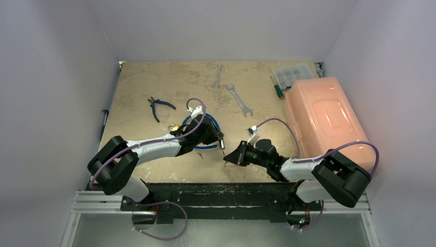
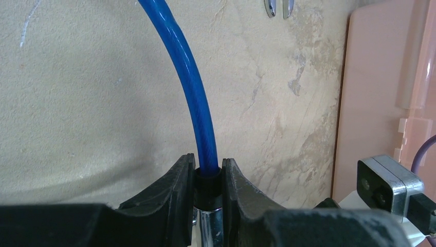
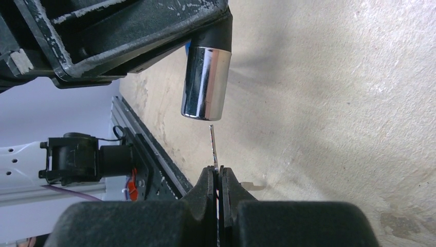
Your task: Unlock with the key
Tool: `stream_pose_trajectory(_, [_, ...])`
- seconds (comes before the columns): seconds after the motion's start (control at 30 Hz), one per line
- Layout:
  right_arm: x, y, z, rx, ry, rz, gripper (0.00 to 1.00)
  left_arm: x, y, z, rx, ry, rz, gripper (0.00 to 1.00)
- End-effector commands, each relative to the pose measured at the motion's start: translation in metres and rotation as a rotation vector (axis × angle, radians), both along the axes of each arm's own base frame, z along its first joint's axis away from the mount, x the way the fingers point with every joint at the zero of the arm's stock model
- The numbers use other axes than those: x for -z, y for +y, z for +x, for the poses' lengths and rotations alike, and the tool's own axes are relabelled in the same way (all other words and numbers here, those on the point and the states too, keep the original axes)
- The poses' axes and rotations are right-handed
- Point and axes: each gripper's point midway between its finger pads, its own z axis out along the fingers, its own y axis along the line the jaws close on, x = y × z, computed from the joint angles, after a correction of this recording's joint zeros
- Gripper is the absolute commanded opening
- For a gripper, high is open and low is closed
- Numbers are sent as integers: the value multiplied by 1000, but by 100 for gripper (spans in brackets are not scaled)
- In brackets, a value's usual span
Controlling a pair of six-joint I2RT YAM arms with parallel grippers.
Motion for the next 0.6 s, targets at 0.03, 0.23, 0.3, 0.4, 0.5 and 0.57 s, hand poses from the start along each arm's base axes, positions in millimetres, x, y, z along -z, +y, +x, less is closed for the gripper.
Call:
stream_pose_trajectory(0.03, [-13,4,4,-5,-33,51,0,-30,-9,7,-3,-60,-96,0])
stream_pose_trajectory(0.23, [-14,2,6,6,-40,49,0,-29,-8,7,-5,-58,-92,0])
stream_pose_trajectory(0.3, [-14,1,7,10,-40,47,0,-30,-9,7,-3,-57,-93,0])
stream_pose_trajectory(0.4, [-15,1,8,15,-43,45,0,-30,-10,7,0,-57,-95,0])
stream_pose_trajectory(0.5, [-15,0,10,21,-44,41,0,-31,-11,8,1,-56,-102,0])
stream_pose_trajectory(0.57, [-15,0,11,21,-47,36,0,-30,-12,6,5,-52,-106,0])
